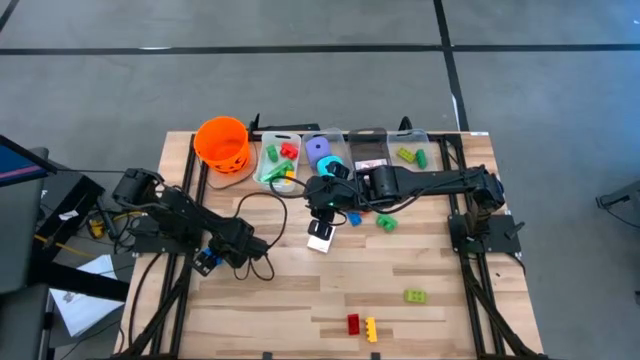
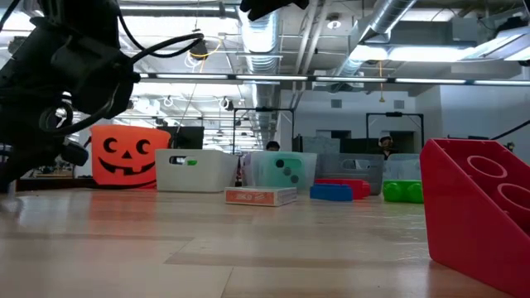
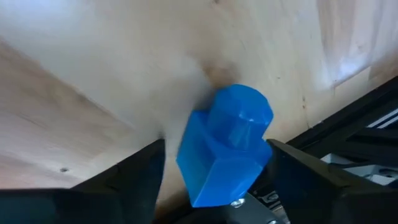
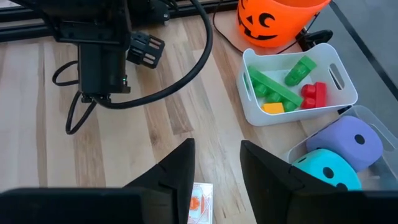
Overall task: Pick & Place Toys
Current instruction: Put the 1 stud blue game piece into the white bin
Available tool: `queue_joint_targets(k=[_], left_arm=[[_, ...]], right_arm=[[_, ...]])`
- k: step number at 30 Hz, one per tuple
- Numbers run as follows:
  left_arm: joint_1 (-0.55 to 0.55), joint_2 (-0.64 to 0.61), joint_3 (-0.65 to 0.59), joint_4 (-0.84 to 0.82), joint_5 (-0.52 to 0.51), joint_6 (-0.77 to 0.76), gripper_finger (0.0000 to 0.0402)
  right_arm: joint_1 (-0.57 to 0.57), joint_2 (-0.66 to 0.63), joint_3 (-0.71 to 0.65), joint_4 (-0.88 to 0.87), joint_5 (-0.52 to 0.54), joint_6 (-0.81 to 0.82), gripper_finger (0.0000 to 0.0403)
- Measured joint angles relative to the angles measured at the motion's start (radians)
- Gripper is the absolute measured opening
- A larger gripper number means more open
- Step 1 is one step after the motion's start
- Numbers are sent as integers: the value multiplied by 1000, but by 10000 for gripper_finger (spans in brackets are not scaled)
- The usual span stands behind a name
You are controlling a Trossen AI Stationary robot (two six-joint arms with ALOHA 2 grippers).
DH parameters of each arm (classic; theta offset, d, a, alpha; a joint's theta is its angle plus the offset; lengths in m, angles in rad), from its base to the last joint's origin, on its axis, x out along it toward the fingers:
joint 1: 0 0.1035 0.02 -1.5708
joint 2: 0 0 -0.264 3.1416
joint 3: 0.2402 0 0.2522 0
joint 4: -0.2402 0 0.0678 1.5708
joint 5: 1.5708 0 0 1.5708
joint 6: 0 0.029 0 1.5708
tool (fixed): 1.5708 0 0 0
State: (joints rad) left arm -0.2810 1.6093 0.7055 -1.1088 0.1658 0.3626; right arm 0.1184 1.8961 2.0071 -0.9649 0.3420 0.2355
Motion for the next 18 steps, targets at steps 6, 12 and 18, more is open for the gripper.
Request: queue_joint_targets(k=[6, 12, 18], left_arm=[[0, 0, -1, -1, 0, 0, 175], [0, 0, 7, -8, 0, 0, 129], [31, -55, 61, -73, 1, -32, 129]], right_arm=[[0, 0, 0, 0, 0, -7, 123], [1, 0, 0, 1, 24, 2, 123], [38, 2, 40, -29, 185, -8, 123]])
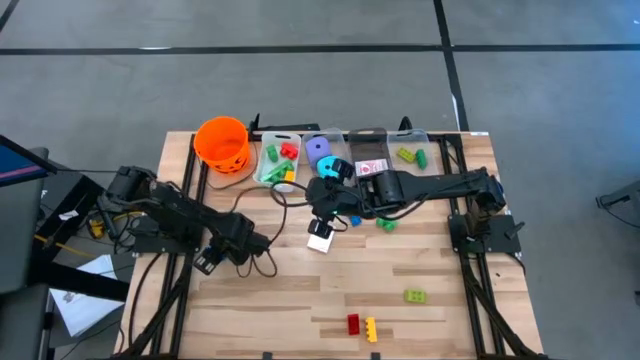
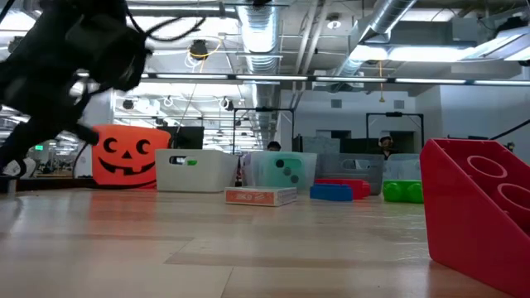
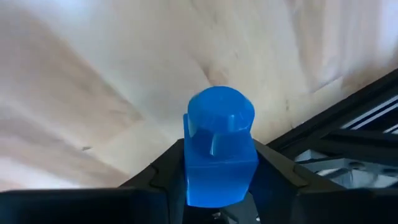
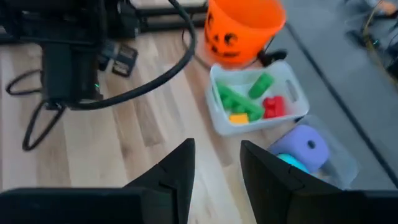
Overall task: Pick & Place Toys
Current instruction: Put the 1 stud blue game piece into the white bin
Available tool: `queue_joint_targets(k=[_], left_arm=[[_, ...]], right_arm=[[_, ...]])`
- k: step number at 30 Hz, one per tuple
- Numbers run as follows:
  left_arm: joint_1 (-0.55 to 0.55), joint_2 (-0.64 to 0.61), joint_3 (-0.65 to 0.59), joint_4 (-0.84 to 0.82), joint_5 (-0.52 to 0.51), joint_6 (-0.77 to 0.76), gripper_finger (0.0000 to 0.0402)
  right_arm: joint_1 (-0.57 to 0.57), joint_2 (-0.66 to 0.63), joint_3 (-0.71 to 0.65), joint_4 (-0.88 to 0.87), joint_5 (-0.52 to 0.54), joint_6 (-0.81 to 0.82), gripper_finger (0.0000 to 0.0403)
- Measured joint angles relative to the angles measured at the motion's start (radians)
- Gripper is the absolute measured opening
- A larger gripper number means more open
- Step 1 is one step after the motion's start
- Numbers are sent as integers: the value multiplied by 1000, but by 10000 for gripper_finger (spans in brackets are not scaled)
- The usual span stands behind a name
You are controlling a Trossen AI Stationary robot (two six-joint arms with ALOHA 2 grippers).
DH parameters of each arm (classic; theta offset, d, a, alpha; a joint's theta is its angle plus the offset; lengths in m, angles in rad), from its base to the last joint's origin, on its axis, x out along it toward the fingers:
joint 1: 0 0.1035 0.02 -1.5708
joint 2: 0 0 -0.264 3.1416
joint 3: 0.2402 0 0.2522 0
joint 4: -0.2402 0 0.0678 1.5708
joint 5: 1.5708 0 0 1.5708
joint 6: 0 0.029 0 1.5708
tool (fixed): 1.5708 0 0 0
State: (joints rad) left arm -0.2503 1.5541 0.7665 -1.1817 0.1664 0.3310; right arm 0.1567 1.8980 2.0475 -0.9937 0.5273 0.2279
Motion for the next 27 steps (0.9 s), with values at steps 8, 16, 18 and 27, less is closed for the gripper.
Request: queue_joint_targets(k=[8, 16, 18, 27], left_arm=[[108, -216, 134, 110, -12, -74, 132], [275, -406, 151, 556, -305, -206, 131], [329, -416, 151, 633, -416, -203, 131], [631, -314, 151, 790, -512, -209, 134]], right_arm=[[11, -2, 114, -5, 86, -79, 123], [5, -2, 205, -18, 142, -124, 123], [5, -2, 227, -18, 142, -124, 123], [7, -3, 264, -16, 140, -123, 123]])
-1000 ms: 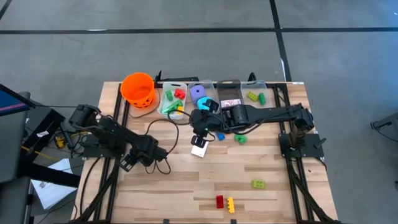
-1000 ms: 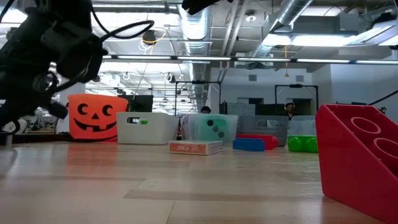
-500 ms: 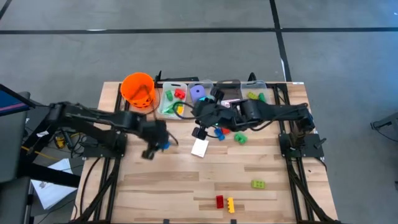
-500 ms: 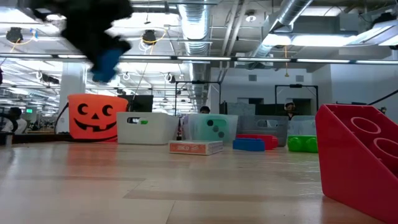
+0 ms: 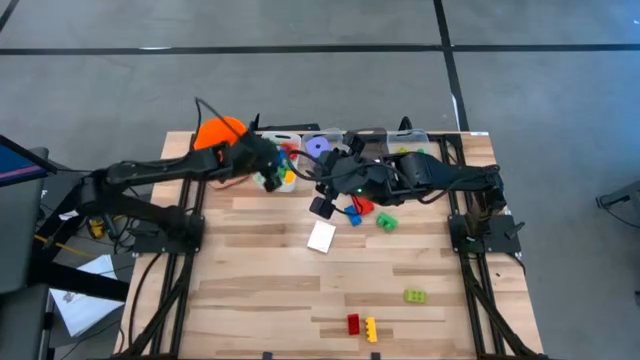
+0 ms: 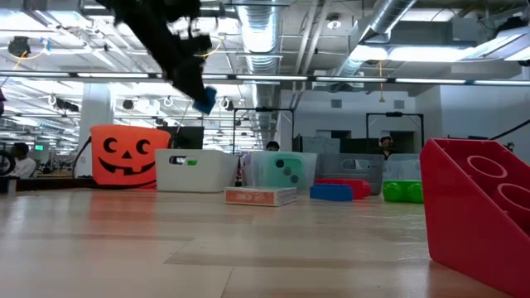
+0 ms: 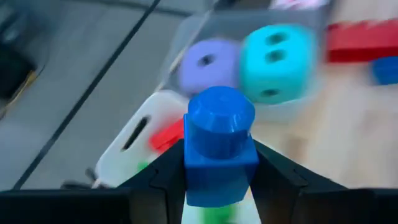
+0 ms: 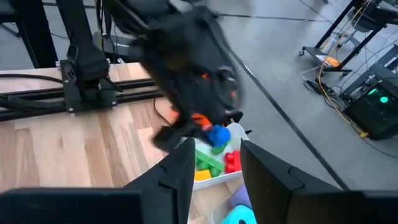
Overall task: Pick & Place Toys
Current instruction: Put the 1 stud blue game piece into the white bin, then put the light green game piece into the right transparent bin
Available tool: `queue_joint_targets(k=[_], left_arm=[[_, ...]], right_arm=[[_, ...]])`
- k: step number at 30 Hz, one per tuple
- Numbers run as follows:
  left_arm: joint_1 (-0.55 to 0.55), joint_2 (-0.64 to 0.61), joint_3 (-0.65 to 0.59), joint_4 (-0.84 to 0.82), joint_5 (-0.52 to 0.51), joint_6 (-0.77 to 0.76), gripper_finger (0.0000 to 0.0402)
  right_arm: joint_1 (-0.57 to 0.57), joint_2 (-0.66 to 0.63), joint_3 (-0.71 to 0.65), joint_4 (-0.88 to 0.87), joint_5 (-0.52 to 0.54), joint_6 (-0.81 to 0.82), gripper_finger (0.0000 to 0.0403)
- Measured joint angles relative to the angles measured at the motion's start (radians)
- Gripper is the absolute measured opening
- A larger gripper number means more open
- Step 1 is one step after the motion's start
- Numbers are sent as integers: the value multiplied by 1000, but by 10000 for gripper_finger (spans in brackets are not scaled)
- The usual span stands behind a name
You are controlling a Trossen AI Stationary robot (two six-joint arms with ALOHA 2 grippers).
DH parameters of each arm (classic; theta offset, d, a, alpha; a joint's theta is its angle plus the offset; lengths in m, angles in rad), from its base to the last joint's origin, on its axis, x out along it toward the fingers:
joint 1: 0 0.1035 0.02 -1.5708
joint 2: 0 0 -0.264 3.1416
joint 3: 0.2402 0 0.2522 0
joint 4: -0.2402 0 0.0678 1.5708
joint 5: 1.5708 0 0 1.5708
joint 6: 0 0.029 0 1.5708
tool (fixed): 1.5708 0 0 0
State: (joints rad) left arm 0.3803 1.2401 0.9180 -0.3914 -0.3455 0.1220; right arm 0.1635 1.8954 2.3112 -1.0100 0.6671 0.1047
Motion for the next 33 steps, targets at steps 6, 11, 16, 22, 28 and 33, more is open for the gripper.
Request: queue_joint_targets(k=[6, 11, 16, 22, 28, 33], left_arm=[[120, 103, -2, 32, 3, -101, 185], [127, 109, -2, 36, 8, -212, 244], [121, 63, -2, 35, 174, -234, 289], [76, 2, -2, 158, 649, -451, 294], [-94, -10, -2, 388, 696, -496, 285], [-230, 8, -1, 514, 605, -471, 287]], right_arm=[[20, 0, 1, -34, -12, 52, 123], [45, 0, 1, -94, -10, 101, 123], [58, 0, 1, -166, -9, 168, 123], [89, 0, 1, -345, 0, 363, 123], [131, 26, 1, -509, 82, 618, 123], [184, 7, -54, -567, 92, 830, 123]])
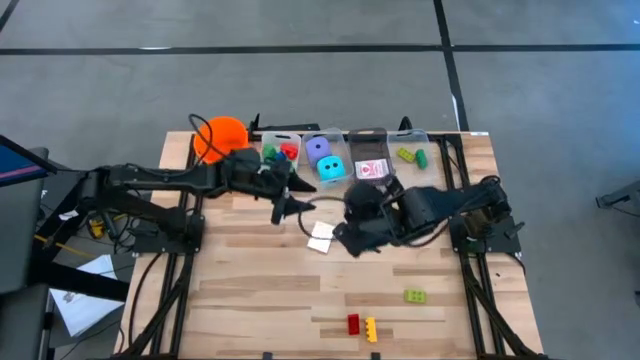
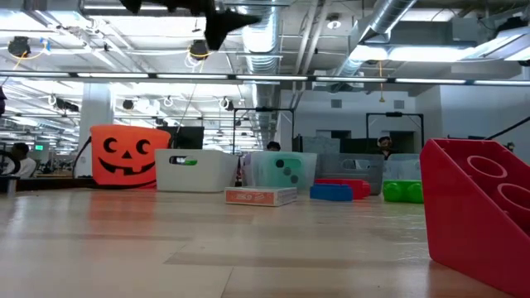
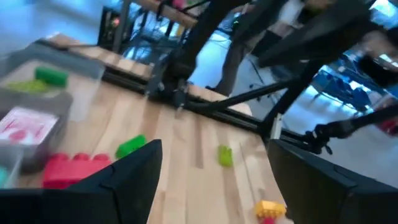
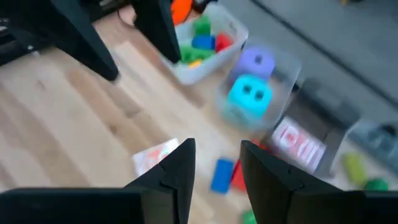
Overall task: Pick & Place Toys
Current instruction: Put the light green game piece into the right transparent bin
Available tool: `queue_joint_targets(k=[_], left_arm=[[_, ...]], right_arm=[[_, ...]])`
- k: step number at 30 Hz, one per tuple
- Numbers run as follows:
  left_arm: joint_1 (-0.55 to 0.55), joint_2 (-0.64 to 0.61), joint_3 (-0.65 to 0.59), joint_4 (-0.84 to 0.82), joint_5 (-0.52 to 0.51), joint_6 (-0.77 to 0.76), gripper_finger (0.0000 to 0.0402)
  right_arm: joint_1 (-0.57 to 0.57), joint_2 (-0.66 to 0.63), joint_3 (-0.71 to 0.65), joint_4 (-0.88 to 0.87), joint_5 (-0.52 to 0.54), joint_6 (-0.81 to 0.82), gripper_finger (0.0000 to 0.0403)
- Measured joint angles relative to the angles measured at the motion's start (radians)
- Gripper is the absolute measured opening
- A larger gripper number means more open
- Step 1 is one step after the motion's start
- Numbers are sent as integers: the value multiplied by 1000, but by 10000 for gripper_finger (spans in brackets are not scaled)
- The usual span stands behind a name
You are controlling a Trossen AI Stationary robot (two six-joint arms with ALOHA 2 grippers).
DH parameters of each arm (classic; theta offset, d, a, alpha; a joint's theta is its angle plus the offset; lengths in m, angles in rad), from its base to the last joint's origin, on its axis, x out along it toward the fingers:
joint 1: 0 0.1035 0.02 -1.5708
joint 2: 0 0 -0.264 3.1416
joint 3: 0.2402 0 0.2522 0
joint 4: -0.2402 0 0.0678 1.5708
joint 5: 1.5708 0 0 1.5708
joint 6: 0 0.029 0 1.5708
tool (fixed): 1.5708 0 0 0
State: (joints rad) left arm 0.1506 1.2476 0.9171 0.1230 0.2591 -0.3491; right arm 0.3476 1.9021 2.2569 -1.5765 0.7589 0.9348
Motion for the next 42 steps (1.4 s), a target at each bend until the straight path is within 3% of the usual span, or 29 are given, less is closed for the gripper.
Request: queue_joint_targets(k=[8, 12, 16, 19, 23, 26, 31, 37, 42], left_arm=[[-91, 36, 0, 104, -42, -2, 286], [-109, 37, 0, 105, -42, -87, 285], [-123, 37, 0, 152, -64, -163, 285], [-142, 37, 0, 191, -141, -226, 285], [-184, 37, 0, 247, -287, -332, 285], [-229, 36, 0, 262, -386, -376, 285], [-322, 37, 0, 263, -533, -398, 285], [-420, 37, 0, 268, -677, -400, 286], [-458, 37, 0, 269, -742, -400, 286]], right_arm=[[109, -195, -256, 5, -121, 208, 123], [161, -387, -508, 7, -109, 300, 123], [257, -652, -843, 7, -14, 563, 123], [366, -830, -1096, 154, 25, 705, 123], [511, -988, -1340, 519, -114, 559, 123], [574, -1000, -1450, 679, -294, 447, 123], [620, -898, -1527, 675, -515, 455, 123], [659, -789, -1531, 712, -552, 465, 146], [659, -754, -1531, 787, -552, 471, 219]])
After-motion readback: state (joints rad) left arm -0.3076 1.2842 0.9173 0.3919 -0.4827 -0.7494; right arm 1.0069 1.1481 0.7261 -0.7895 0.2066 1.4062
